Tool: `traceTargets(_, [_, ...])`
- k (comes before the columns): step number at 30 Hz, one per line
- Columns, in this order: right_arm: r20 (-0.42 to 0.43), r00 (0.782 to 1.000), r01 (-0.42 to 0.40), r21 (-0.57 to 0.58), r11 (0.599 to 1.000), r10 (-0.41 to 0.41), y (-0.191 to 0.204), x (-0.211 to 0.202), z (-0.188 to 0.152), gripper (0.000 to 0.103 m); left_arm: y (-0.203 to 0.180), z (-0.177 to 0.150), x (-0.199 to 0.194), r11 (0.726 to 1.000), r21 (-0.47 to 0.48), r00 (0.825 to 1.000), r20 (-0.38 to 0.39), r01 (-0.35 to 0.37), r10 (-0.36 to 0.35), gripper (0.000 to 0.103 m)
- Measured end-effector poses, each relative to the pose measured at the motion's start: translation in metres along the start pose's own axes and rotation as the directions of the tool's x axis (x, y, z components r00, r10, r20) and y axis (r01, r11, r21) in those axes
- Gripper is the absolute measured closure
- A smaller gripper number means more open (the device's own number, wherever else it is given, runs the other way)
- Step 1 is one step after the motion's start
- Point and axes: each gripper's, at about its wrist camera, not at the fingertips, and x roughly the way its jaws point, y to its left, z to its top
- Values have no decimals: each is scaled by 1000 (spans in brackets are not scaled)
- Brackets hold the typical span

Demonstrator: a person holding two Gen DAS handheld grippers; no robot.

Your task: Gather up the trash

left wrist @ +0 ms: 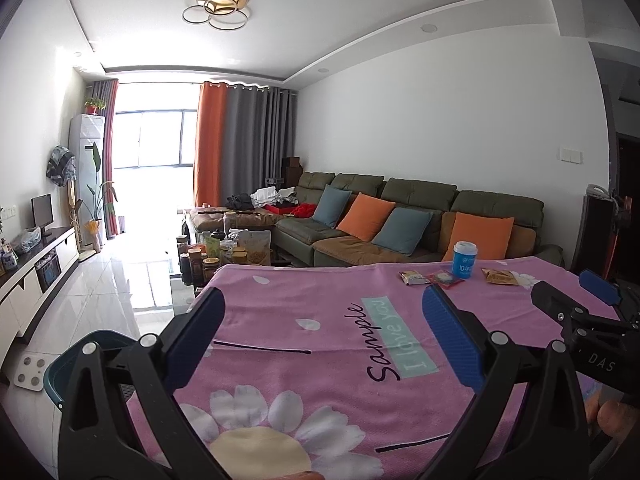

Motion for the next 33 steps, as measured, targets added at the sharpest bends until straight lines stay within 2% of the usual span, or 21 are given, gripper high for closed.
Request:
traceTargets(15, [39,999,-1,-31,1000,2,11,-15,2,7,2,-2,-10,1000,-8,999,48,12,-12,6])
traceTargets(33, [39,999,18,-70,997,-15,15,-18,-3,7,-2,-8,-19,999,2,999,24,35,-35,6])
